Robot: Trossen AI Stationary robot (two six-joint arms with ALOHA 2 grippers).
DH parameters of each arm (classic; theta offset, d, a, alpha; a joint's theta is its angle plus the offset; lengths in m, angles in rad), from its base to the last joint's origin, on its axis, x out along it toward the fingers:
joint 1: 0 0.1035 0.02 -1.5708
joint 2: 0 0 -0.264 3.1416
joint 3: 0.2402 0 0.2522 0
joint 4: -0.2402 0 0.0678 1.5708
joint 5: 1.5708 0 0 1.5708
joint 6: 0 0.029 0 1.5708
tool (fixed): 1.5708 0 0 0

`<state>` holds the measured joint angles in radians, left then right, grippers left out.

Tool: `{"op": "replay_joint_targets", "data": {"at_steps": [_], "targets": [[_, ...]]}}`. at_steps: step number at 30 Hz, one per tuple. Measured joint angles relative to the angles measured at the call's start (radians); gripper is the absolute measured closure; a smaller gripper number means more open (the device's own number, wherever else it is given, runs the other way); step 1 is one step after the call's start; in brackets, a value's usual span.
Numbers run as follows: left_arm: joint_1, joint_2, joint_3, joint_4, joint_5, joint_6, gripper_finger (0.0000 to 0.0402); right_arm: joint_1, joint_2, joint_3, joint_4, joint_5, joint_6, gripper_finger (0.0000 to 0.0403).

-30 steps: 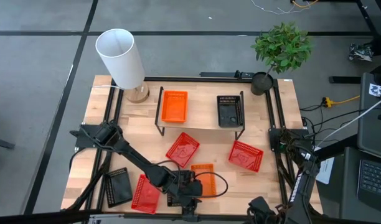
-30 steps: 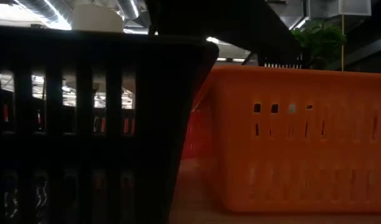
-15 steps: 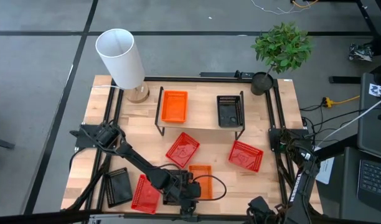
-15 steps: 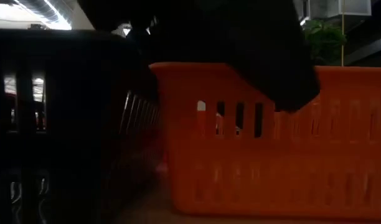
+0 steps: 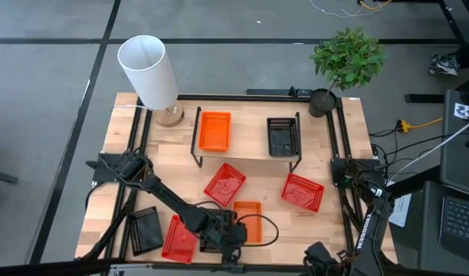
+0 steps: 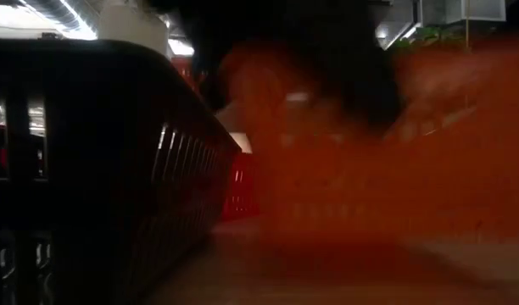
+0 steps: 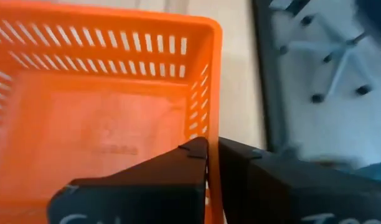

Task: Stack baskets on shelf by color
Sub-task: Stack the orange bin on top of the other orange bins on the shelf

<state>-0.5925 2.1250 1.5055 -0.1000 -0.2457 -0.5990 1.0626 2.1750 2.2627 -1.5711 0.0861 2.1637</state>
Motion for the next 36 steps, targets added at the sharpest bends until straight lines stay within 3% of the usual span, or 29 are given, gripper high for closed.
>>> {"op": "replay_joint_targets", "data": {"at_steps": [5,9,18,25,31,36], "targets": [[-0.028,-0.021,0.139,-0.037,0.055,0.066,0.04,0.0,0.0,0.0,0.0,0.019,-0.003,0.0284],[-0.071,-0.08,0.316,-0.236,0.04,0.156,0.0401,0.0,0.0,0.0,0.0,0.018,0.005,0.0284],[-0.164,-0.167,0.691,-0.961,-0.215,0.161,0.0401,0.0,0.0,0.0,0.003,0.018,0.006,0.0284],[-0.146,-0.176,0.851,-1.47,-0.347,0.066,0.0401,-0.003,0.0,0.0,0.001,0.049,0.007,0.0284],[-0.09,-0.276,0.791,-1.471,-0.362,0.102,0.0401,-0.034,0.0,0.0,0.0,0.212,0.003,0.0284],[-0.024,-0.378,0.787,-1.471,-0.408,0.208,0.0401,-0.084,0.0,0.0,0.0,0.276,-0.067,0.0284]]}}
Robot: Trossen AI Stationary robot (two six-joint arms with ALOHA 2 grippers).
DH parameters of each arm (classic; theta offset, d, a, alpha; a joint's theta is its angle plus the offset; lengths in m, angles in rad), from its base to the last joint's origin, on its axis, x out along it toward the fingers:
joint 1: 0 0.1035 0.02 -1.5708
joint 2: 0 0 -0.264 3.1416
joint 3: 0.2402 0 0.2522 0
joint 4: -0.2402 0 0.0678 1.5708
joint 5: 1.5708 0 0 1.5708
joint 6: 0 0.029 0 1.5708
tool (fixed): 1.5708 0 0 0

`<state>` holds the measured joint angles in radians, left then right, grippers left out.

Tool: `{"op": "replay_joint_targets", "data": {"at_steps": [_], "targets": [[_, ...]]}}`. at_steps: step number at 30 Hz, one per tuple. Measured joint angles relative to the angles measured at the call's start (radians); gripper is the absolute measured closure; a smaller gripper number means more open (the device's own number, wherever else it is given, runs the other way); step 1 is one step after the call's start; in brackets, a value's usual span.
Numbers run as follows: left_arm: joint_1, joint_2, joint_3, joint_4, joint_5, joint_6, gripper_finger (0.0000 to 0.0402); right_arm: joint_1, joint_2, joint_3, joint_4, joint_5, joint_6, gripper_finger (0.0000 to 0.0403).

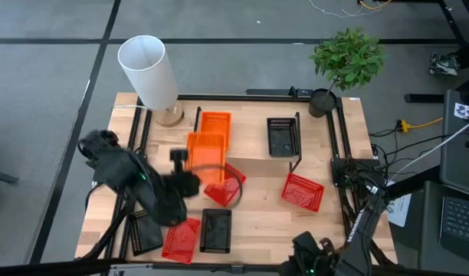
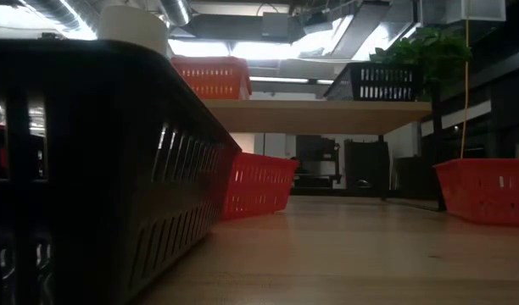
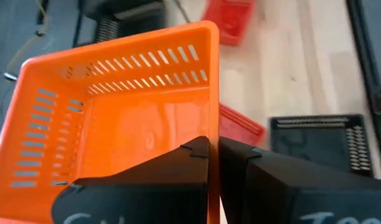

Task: Stack baskets on shelf by color
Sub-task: Stack the orange bin on top of the other orange bins on the shelf

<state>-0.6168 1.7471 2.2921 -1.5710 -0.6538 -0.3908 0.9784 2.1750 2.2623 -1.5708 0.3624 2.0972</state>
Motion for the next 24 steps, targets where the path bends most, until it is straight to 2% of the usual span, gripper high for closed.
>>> {"op": "replay_joint_targets", "data": {"at_steps": [4,8,12,17,24], "targets": [[0.108,-0.057,0.0,-0.001,0.01,0.105,0.0401,-0.052,0.0,0.0,0.0,0.038,-0.11,0.0284],[0.236,-0.075,0.0,-0.001,0.111,0.211,0.0401,-0.1,0.0,0.0,0.0,0.043,-0.249,0.0284],[0.347,-0.076,-0.033,0.0,0.185,0.293,0.0401,-0.118,0.0,0.0,0.0,0.03,-0.274,0.0284],[0.46,-0.101,-0.137,0.022,0.297,0.355,0.0401,-0.06,0.0,0.0,0.0,-0.032,-0.216,0.0284],[0.563,-0.193,-0.365,0.249,0.388,0.432,0.0401,0.04,0.0,-0.008,0.0,0.018,0.004,0.0284]]}}
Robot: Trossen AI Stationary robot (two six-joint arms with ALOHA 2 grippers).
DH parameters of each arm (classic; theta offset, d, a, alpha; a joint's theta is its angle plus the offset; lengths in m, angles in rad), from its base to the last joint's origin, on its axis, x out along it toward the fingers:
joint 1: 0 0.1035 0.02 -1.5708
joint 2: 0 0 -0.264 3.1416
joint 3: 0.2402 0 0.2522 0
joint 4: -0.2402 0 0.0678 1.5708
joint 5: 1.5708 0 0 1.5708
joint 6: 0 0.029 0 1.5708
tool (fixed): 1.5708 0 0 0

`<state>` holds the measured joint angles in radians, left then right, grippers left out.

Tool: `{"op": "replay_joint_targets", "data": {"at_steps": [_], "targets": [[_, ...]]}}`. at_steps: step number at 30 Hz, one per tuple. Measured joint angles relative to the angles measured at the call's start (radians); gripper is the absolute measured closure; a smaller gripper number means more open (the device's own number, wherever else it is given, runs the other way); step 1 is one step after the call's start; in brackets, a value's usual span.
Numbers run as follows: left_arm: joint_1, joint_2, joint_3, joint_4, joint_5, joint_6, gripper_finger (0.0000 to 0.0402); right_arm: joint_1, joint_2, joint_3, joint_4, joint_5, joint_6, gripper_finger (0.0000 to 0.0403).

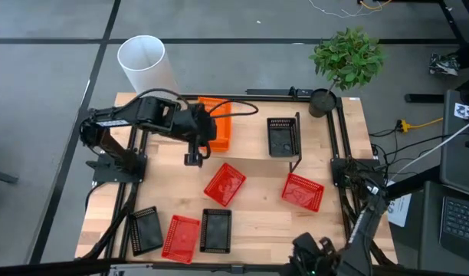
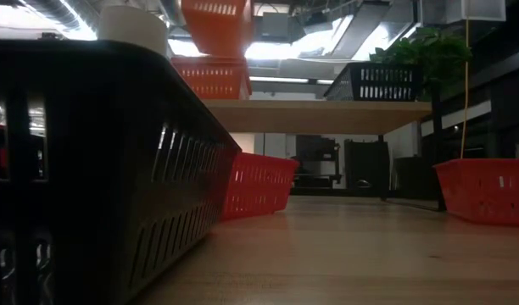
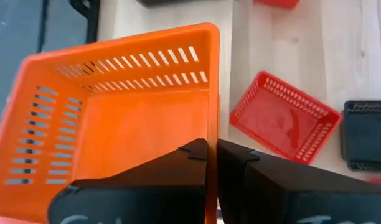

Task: Stack baskets on shelf by color
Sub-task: Stack the orange bin on top of the other orange bins on the shelf

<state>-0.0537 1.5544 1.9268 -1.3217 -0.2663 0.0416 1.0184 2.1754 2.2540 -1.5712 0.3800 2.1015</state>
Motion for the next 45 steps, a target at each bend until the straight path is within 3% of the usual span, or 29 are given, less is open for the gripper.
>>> {"op": "replay_joint_targets", "data": {"at_steps": [6,8,14,17,38,45], "targets": [[0.026,-0.127,-0.201,0.152,0.006,0.02,0.0402,0.068,0.0,-0.046,0.0,0.016,0.16,0.0284],[0.025,-0.178,-0.258,0.277,0.031,0.04,0.0401,0.079,0.002,-0.057,0.0,0.016,0.168,0.0284],[0.038,-0.284,-0.438,0.342,0.049,0.023,0.0401,0.078,0.001,-0.067,0.0,0.012,0.16,0.0284],[0.039,-0.292,-0.503,0.456,0.077,0.021,0.0401,0.075,0.001,-0.067,0.0,0.012,0.15,0.0284],[0.039,-0.281,-0.599,0.501,0.032,0.047,0.0401,0.066,0.001,-0.067,0.002,0.01,0.144,0.0284],[0.039,-0.281,-0.599,0.501,-0.034,0.048,0.0376,0.066,0.001,-0.067,0.002,0.01,0.142,0.0284]]}}
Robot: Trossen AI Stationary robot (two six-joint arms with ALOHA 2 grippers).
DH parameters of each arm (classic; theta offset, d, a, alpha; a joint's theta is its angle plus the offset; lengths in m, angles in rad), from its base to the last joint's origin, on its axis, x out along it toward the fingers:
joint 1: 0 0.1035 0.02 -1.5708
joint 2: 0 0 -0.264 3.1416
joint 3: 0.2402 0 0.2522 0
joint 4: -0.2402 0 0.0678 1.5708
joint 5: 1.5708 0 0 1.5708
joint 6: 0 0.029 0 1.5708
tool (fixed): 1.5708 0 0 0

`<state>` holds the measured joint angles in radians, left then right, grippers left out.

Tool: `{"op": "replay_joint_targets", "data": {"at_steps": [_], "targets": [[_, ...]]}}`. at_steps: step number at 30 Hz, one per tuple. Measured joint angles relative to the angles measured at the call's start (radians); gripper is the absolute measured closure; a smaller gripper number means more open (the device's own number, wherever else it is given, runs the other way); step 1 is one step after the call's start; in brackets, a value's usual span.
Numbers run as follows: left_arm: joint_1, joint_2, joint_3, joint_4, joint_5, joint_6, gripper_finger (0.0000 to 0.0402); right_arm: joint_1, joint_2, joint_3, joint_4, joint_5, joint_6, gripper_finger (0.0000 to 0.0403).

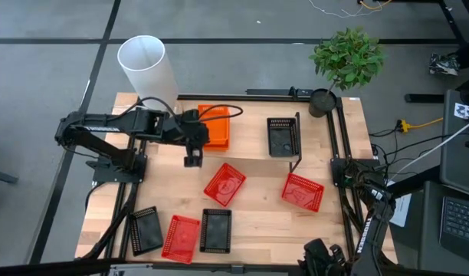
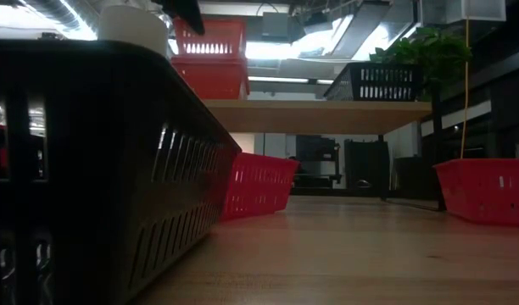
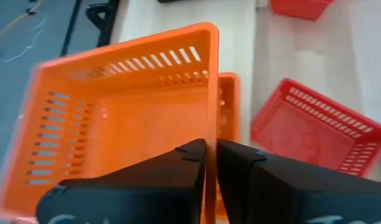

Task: Stack baskets on shelf by color
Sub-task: Stack the orange bin on top of the other orange bins on the shelf, then put the right red bin on the shelf

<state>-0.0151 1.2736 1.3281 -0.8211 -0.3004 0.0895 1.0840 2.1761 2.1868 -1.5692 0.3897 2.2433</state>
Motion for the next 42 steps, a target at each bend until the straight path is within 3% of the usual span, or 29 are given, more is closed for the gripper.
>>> {"op": "replay_joint_targets", "data": {"at_steps": [15,22,27,33,38,42], "targets": [[-0.001,0.085,-0.002,-0.008,0.004,-0.016,0.0314,0.0,0.0,0.0,0.001,-0.001,0.0,0.0284],[-0.013,0.066,0.032,-0.004,0.03,-0.09,0.0281,0.0,0.0,0.0,0.006,-0.001,-0.001,0.0284],[-0.081,0.055,0.121,-0.022,0.074,-0.247,0.0277,0.0,0.0,0.0,-0.003,-0.001,-0.024,0.0284],[-0.209,0.057,0.199,-0.024,0.269,-0.448,0.0277,-0.02,-0.001,0.0,-0.002,-0.044,-0.234,0.0284],[-0.36,0.047,0.213,-0.093,0.266,-0.528,0.0276,-0.088,-0.001,0.0,-0.002,-0.06,-0.504,0.0284],[-0.481,0.045,0.213,-0.154,0.169,-0.646,0.0276,-0.167,-0.003,-0.055,-0.002,-0.142,-0.604,0.0284]]}}
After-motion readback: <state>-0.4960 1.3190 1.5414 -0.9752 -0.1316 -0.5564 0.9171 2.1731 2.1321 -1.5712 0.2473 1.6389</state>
